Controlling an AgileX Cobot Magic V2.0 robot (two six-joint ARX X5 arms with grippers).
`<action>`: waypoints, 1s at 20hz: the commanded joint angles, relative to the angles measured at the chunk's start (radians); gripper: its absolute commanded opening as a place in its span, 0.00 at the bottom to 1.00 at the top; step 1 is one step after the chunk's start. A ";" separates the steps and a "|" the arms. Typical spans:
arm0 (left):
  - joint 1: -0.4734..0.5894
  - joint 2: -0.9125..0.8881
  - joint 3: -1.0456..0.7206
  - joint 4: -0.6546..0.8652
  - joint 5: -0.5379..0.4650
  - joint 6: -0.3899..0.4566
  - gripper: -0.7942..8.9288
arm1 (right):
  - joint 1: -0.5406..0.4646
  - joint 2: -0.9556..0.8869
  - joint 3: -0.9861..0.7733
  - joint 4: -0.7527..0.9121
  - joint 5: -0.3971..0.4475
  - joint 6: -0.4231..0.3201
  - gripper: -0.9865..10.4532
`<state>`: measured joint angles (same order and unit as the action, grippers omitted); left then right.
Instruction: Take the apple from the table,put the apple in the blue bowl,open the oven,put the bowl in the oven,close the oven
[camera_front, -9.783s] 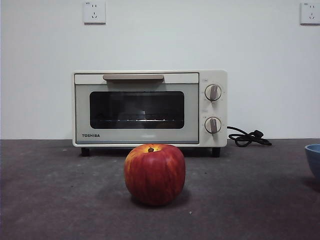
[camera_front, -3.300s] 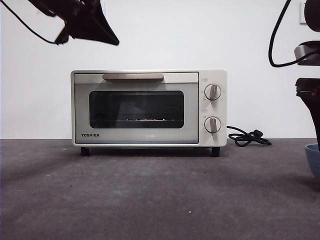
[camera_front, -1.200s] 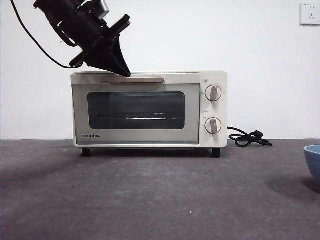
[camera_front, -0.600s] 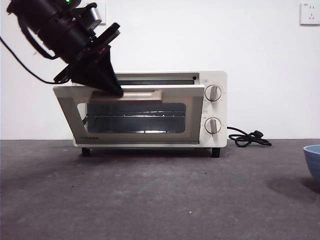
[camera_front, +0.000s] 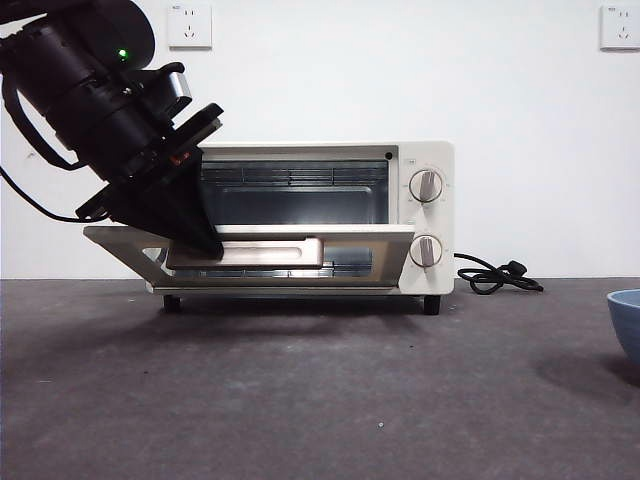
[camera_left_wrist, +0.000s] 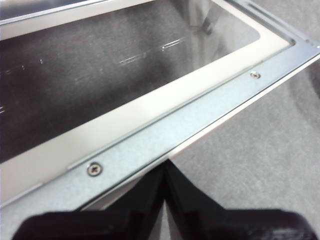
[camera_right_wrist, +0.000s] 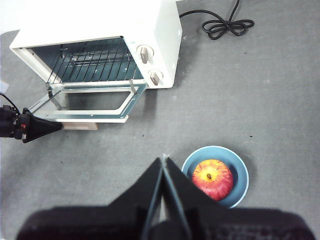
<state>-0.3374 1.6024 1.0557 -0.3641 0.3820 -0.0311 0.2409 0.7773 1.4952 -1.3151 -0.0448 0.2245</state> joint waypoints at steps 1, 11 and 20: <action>0.005 0.014 0.004 0.066 -0.066 0.015 0.08 | 0.001 -0.003 0.001 0.007 0.013 -0.002 0.08; -0.038 0.014 -0.066 0.124 -0.076 -0.019 0.08 | 0.001 -0.003 0.001 0.007 0.019 -0.019 0.08; -0.061 0.014 -0.105 0.077 0.043 -0.016 0.08 | 0.001 0.006 0.001 -0.017 0.019 -0.018 0.08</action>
<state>-0.3912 1.6100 0.9535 -0.2829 0.4149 -0.0597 0.2409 0.7815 1.4952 -1.3338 -0.0269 0.2131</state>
